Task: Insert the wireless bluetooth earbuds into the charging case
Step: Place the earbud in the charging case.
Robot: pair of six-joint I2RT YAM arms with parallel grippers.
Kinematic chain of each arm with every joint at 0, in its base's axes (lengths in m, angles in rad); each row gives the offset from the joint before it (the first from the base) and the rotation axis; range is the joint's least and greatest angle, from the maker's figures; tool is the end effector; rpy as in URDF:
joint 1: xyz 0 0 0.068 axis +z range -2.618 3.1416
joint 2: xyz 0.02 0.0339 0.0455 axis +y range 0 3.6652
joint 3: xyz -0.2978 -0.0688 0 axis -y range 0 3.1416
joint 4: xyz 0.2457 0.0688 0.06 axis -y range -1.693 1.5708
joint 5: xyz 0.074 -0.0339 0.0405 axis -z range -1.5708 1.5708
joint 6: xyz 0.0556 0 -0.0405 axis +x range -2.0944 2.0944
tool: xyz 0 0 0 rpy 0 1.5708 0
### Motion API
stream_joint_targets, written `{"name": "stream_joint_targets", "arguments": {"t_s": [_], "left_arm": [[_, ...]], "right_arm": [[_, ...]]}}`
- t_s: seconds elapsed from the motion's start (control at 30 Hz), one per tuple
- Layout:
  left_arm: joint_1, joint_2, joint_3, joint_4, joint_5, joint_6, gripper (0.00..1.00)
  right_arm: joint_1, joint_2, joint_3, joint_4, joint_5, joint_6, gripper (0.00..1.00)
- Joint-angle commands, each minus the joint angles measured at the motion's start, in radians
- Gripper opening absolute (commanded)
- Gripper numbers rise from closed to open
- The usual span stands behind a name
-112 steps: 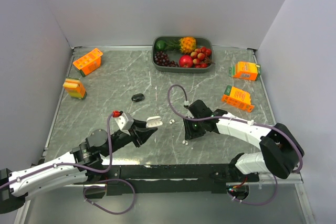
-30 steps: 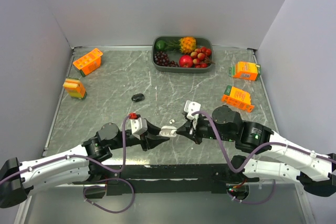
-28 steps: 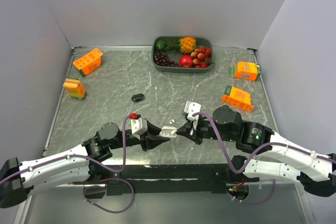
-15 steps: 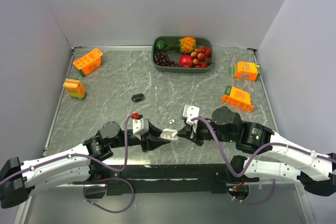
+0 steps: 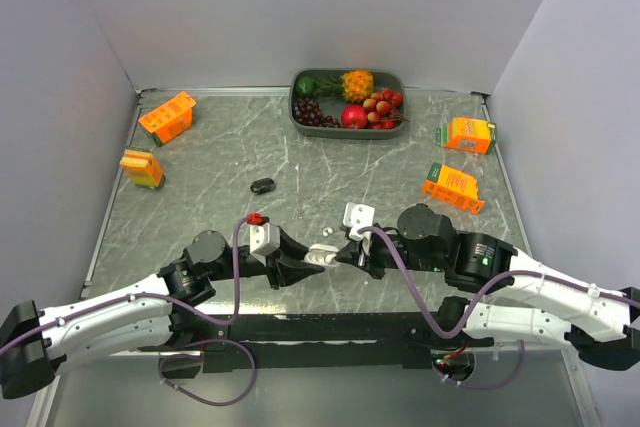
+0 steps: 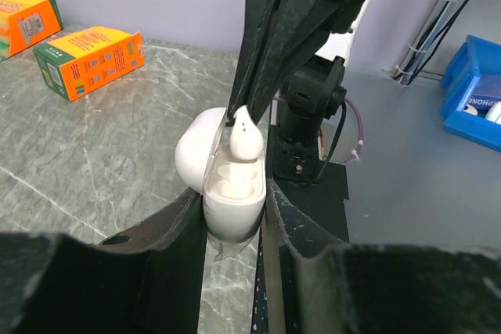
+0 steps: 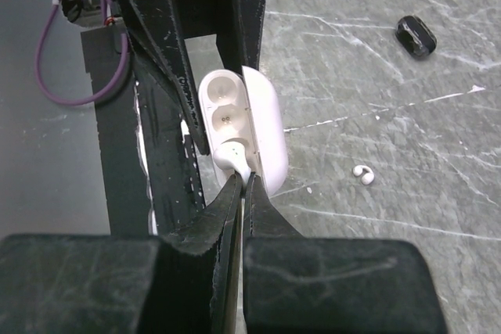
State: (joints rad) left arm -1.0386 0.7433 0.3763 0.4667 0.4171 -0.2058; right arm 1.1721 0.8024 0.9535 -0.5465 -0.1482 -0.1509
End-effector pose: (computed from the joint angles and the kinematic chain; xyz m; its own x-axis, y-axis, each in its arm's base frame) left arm 0.0698 -0.1629 0.2953 -0.1533 -0.1078 -0.9823 0.9817 0.0966 -0.1639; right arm 0.0569 0.1561 0.3742 -0.0029 -0.3898 -0.9209 -0.9759 0.2021 -0.0825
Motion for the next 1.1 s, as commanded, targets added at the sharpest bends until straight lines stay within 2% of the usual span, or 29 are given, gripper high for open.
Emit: {"name": "stream_joint_targets", "arguments": {"t_s": [0.0, 1.07], "left_arm": [[0.005, -0.005, 0.044, 0.073, 0.025, -0.021, 0.01], [0.022, -0.042, 0.026, 0.153, 0.006, -0.072, 0.01]], "right_arm": [[0.015, 0.004, 0.014, 0.031, 0.022, -0.006, 0.00], [0.049, -0.006, -0.025, 0.028, 0.116, -0.012, 0.00]]}}
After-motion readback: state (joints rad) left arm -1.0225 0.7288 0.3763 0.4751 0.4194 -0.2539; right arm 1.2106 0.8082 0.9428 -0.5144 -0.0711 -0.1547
